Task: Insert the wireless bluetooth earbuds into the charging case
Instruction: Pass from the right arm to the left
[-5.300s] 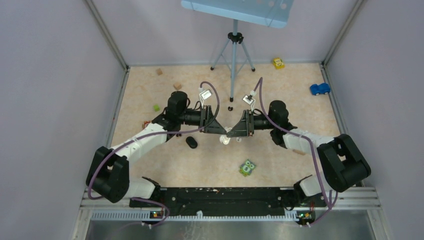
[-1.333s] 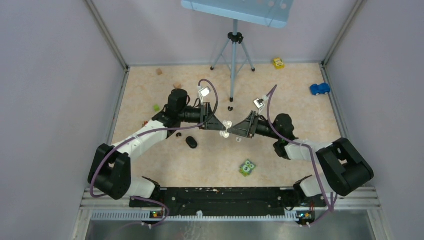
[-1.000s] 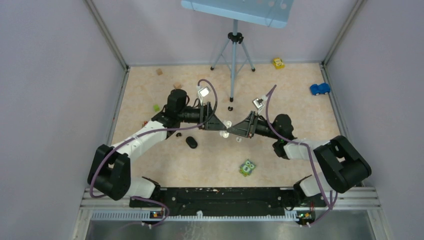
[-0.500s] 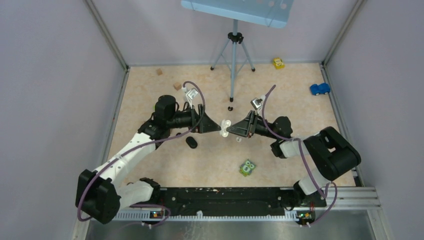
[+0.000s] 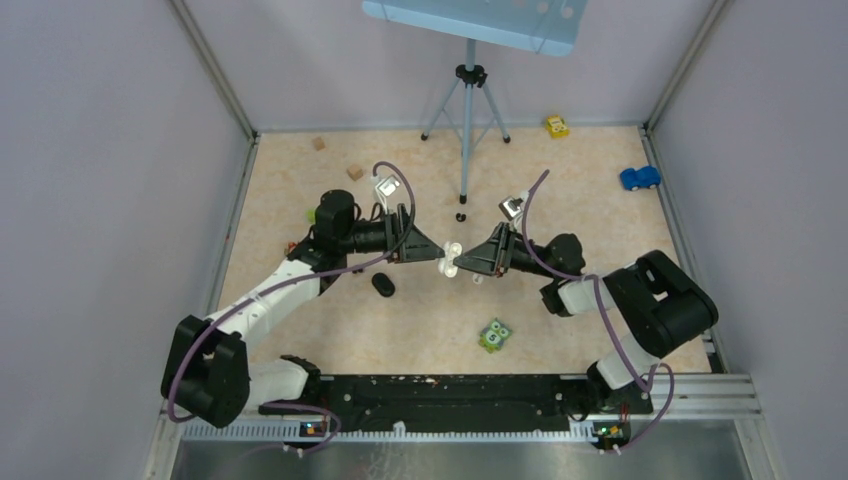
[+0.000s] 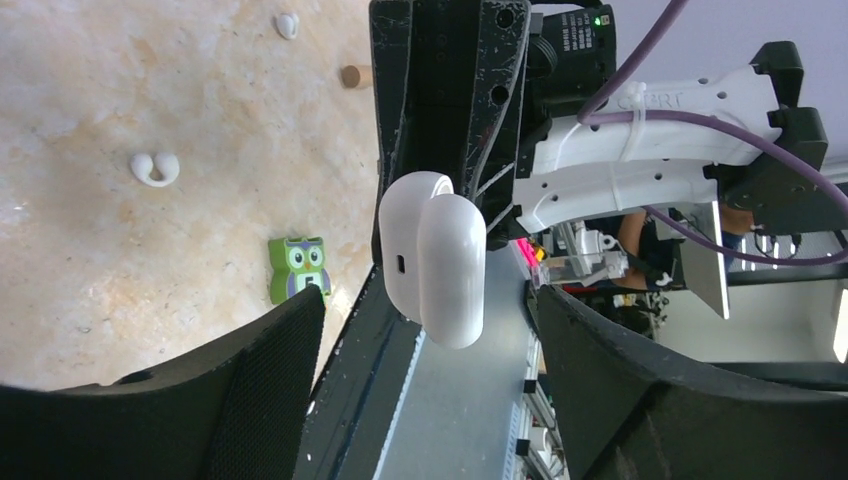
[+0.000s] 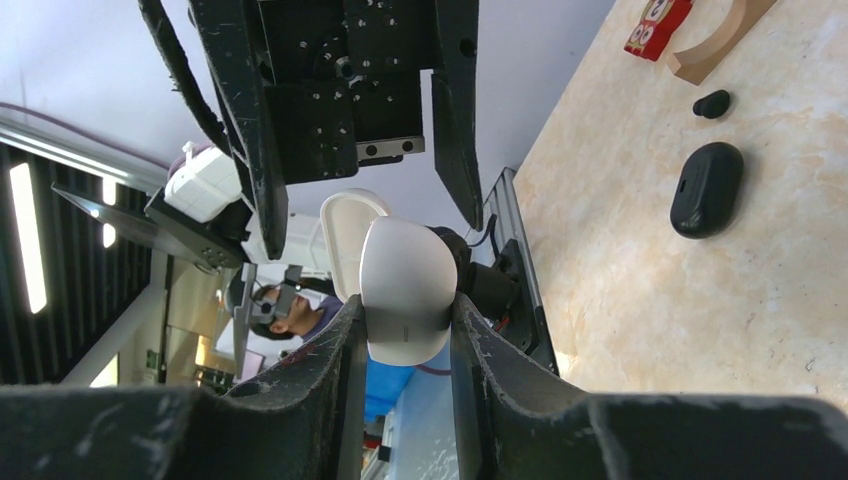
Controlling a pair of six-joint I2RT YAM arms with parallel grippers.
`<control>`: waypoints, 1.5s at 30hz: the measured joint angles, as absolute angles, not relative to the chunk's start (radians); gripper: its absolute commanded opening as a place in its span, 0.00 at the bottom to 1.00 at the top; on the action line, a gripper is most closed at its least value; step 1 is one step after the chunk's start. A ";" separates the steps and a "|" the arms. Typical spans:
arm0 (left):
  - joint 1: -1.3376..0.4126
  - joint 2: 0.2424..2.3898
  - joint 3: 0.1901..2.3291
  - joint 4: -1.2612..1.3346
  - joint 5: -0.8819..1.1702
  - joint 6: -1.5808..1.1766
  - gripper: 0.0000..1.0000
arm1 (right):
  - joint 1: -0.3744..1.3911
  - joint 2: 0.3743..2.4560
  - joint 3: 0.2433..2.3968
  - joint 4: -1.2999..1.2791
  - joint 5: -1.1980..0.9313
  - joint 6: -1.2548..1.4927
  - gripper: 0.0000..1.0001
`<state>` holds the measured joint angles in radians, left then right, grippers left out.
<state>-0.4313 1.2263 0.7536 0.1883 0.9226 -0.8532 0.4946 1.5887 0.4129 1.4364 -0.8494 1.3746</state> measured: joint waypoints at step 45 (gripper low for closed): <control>-0.458 1.288 0.748 0.306 1.036 -0.915 0.48 | 0.495 1.599 0.413 1.459 -0.858 1.391 0.00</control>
